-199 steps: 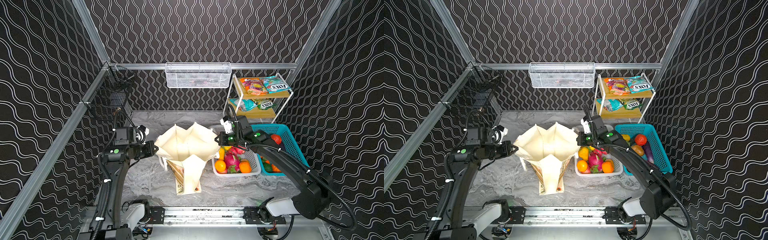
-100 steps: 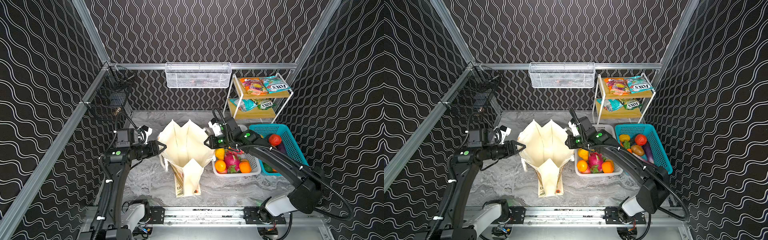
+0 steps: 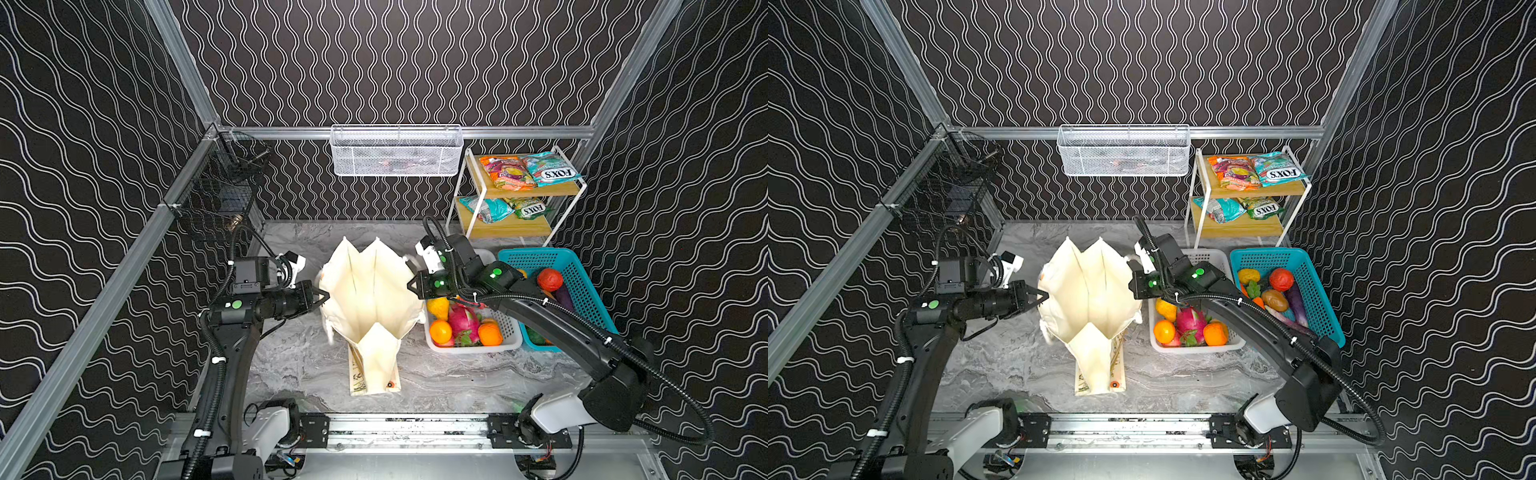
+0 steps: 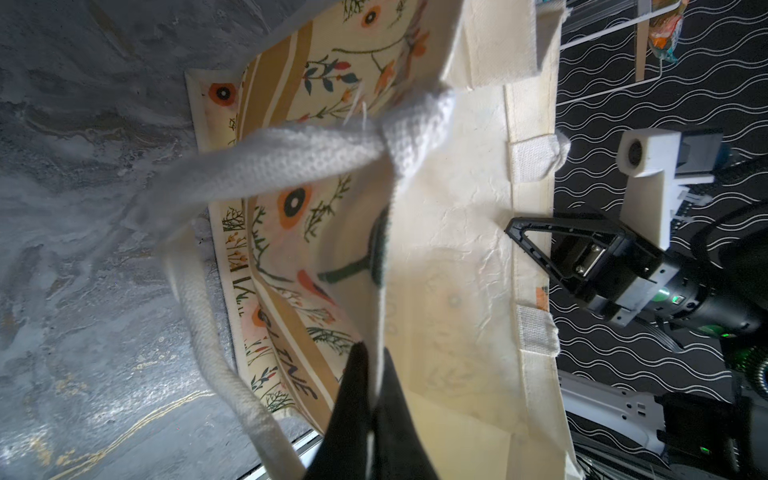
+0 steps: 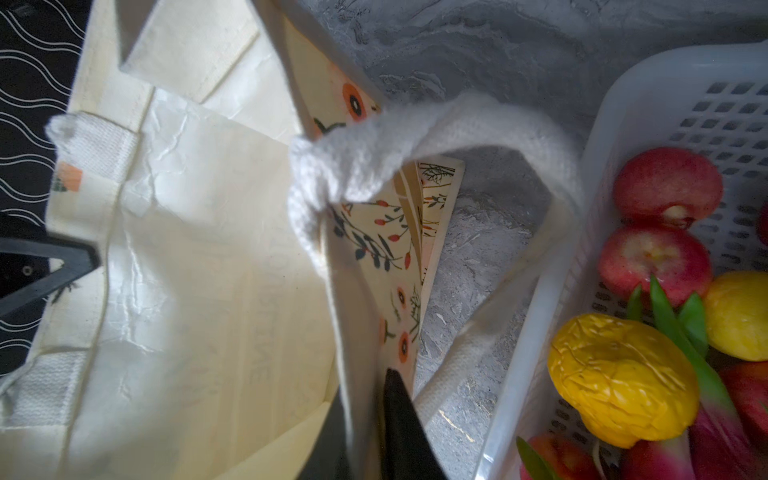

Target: Place the food into the grocery bag and tie it

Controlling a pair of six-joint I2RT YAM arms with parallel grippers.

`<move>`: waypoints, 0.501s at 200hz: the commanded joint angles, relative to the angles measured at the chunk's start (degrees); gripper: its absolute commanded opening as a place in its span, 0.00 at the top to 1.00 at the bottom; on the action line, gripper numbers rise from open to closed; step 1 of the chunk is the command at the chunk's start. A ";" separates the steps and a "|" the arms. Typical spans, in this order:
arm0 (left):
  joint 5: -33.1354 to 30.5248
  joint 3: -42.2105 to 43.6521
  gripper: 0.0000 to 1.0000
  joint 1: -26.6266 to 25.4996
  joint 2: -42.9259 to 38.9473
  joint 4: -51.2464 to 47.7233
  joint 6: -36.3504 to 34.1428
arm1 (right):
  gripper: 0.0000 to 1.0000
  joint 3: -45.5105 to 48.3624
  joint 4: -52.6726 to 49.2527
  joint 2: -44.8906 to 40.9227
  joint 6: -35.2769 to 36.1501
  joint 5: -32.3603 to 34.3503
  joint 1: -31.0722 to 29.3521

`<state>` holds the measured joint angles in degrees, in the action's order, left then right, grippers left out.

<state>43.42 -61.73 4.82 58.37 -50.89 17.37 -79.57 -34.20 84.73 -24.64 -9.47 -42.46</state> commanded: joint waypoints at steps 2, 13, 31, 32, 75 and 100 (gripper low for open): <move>-0.07 -0.04 1.00 0.11 0.08 -1.52 -1.84 | 0.91 -0.99 -1.02 -0.86 -0.84 2.64 -1.02; -0.33 -0.54 1.00 0.11 0.33 -2.20 -2.44 | 0.96 -0.90 -1.27 -1.06 -1.09 3.21 -1.29; -2.15 -1.43 1.00 0.04 0.68 -4.10 -3.75 | 1.00 -0.82 -1.91 -1.06 -1.17 4.85 -1.40; -2.26 -1.53 1.00 0.07 0.73 -4.20 -3.84 | 1.00 -0.83 -2.01 -1.06 -1.18 4.96 -1.40; -6.67 -2.02 1.00 0.10 0.51 -6.70 -5.31 | 1.00 -1.37 -5.46 -0.44 -1.17 10.19 -2.01; -6.12 -1.99 1.00 0.10 0.60 -6.72 -5.50 | 0.96 -1.33 -5.14 -0.88 -1.19 9.81 -2.49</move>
<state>37.95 -63.40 4.82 58.96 -55.75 13.89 -80.29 -38.13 84.23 -25.04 -1.28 -44.51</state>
